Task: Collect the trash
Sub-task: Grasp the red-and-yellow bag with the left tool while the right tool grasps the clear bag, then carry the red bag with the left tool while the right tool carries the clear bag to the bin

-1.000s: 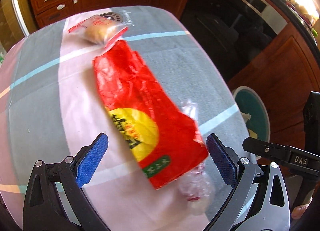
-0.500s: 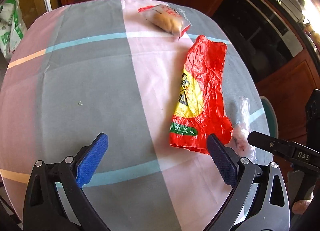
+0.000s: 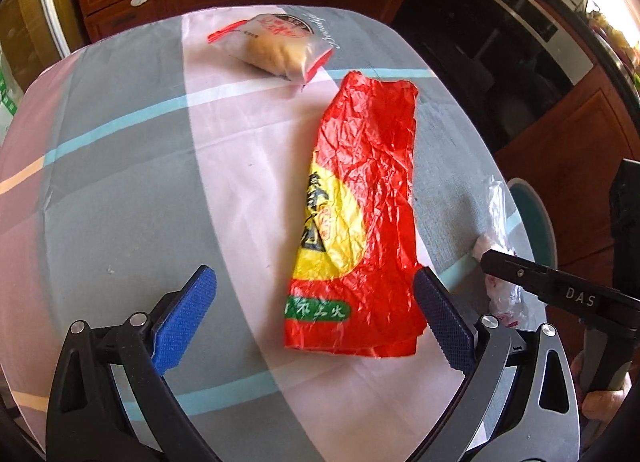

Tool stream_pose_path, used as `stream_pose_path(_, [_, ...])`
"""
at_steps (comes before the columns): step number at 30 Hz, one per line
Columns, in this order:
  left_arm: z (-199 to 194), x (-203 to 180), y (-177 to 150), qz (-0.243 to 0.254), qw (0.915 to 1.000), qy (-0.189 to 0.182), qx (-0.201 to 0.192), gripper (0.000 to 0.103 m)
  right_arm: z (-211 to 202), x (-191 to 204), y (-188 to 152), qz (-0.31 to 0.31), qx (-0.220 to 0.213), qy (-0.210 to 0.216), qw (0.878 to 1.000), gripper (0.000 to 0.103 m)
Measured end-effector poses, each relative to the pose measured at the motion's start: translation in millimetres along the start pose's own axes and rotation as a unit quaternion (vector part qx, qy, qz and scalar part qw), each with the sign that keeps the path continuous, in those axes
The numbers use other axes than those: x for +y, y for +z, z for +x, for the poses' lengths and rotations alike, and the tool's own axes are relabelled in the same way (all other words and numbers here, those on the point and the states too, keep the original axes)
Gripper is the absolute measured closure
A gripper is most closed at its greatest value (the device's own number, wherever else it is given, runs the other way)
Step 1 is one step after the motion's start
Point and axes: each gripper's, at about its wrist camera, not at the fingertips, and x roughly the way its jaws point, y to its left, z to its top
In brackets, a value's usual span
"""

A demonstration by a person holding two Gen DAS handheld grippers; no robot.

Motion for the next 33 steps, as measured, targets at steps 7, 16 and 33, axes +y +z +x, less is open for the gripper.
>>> stream_pose_path(7, [33.5, -24.3, 12.5, 0.032, 0.9988, 0.031, 0.018, 0.004, -7.5, -23.7, 10.5, 0.001, -0.011, 0.005, 1.000, 0.069])
stream_pose_path(16, [36.4, -60.2, 6.9, 0.099, 0.9927, 0.068, -0.016, 0.049, -8.9, -37.9, 10.2, -0.002, -0.014, 0.028, 1.000, 0.068])
stream_pose_path(33, [-18.7, -74.7, -0.6, 0.062, 0.9967, 0.025, -0.046, 0.090, -33.2, -61.9, 2.0, 0.018, -0.028, 0.096, 0.995, 0.069])
